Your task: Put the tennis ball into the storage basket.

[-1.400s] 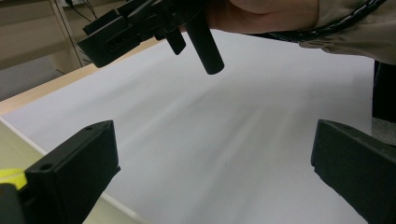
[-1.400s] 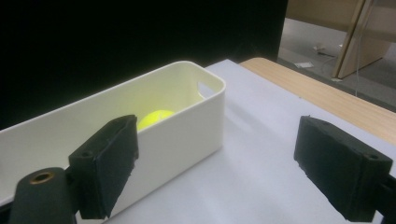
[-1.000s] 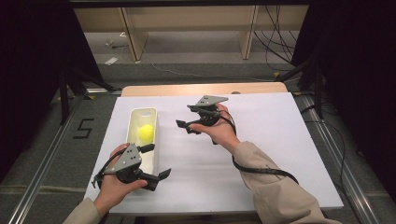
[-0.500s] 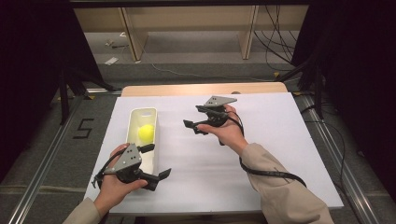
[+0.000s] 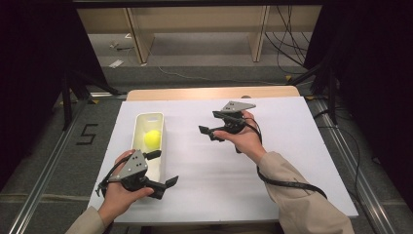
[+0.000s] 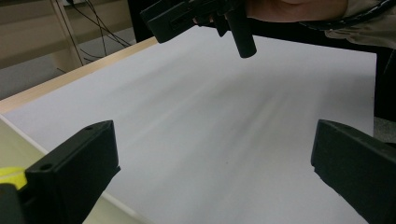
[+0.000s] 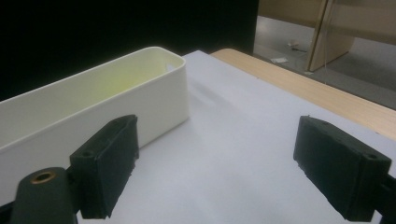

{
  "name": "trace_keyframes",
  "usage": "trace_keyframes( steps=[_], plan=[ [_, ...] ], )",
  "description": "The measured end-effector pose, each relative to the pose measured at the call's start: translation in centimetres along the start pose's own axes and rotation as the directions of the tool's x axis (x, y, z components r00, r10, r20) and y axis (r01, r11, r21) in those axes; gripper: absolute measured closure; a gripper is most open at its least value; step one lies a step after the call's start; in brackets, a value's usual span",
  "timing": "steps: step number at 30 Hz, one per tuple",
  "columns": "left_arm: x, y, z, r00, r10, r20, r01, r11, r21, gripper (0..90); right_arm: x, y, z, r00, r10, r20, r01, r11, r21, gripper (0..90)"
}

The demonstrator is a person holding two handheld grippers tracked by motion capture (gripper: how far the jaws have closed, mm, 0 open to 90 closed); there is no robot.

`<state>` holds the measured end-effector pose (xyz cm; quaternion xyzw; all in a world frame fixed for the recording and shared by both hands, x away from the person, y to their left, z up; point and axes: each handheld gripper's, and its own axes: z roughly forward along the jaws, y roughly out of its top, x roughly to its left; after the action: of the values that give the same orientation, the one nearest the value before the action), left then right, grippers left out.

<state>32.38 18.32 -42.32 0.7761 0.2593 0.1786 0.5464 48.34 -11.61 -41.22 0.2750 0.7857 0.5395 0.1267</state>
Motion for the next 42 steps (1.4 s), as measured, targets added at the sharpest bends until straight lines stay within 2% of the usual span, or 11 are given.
trace_keyframes(
  steps=[10, 23, 42],
  plan=[
    [0.0, 0.0, 0.0, 1.0000, -0.001, -0.002, 0.001, 1.0000, -0.001, 0.4, -0.6, -0.5, -1.1, 0.9998, 0.012, 0.018, -0.012, 1.000, -0.007, 15.3],
    [0.0, 0.0, 0.0, 1.0000, 0.000, -0.002, 0.000, 1.0000, 0.002, 0.4, -1.5, -1.3, -3.4, 0.9981, 0.021, 0.057, -0.020, 1.000, -0.015, 15.5],
    [0.0, 0.0, 0.0, 1.0000, 0.001, -0.003, -0.001, 1.0000, 0.003, 0.4, -2.2, -2.8, -6.5, 0.9946, 0.035, 0.098, -0.033, 0.999, -0.016, 15.5]
  ],
)
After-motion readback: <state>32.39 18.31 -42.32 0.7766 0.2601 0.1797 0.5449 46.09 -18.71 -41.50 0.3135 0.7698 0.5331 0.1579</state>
